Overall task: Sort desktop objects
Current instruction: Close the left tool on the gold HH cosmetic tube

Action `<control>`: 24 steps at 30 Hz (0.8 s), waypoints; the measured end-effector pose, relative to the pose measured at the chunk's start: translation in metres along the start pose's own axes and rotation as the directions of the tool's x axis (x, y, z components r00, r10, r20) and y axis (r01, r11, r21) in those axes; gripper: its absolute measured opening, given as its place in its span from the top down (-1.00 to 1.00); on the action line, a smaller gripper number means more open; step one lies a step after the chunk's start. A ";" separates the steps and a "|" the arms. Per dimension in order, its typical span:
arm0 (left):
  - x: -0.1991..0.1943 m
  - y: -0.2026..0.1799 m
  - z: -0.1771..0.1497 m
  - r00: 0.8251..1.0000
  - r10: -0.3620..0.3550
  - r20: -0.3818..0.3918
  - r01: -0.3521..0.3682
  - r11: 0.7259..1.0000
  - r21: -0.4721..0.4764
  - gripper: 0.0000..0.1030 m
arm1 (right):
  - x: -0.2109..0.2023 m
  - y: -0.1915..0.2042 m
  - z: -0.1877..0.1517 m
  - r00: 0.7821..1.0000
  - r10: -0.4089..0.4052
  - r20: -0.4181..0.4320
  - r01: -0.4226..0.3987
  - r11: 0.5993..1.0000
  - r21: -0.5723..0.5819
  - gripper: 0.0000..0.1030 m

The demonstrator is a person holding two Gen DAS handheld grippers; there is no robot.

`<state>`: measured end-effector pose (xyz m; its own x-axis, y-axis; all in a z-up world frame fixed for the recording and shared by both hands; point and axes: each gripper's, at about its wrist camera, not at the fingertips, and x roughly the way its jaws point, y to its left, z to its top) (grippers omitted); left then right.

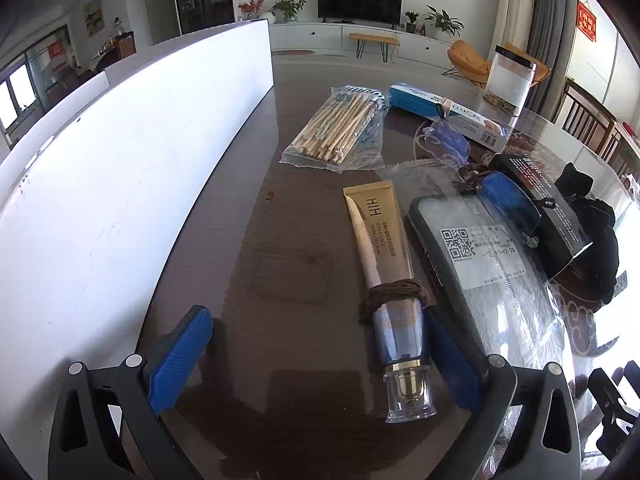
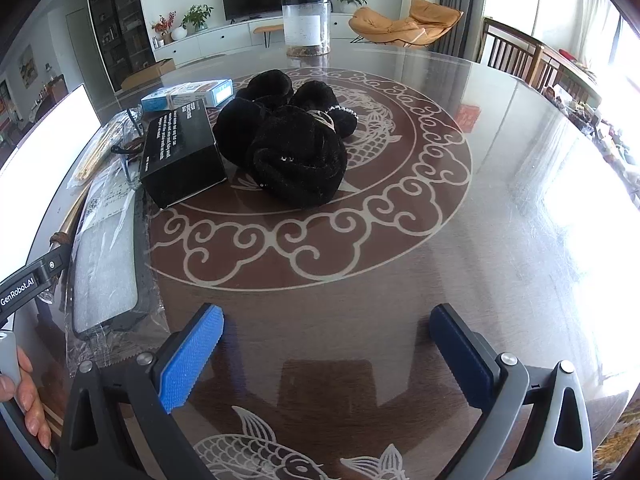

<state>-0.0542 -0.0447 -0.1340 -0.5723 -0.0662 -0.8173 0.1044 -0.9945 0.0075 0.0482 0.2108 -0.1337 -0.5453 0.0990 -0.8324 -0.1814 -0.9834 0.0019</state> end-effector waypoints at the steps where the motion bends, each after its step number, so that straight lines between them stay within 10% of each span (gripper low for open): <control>1: 0.000 0.000 0.000 1.000 0.000 0.000 0.000 1.000 0.000 -1.00 | 0.000 0.000 0.000 1.000 -0.001 0.005 0.001 1.000 0.000 -1.00; 24: 0.001 0.000 0.000 1.000 0.000 0.001 0.000 1.000 0.000 -1.00 | -0.003 -0.003 -0.001 0.999 -0.006 0.035 0.006 1.000 0.005 -1.00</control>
<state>-0.0545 -0.0448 -0.1345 -0.5728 -0.0664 -0.8170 0.1046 -0.9945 0.0074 0.0515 0.2133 -0.1319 -0.5727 0.1104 -0.8123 -0.1890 -0.9820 -0.0002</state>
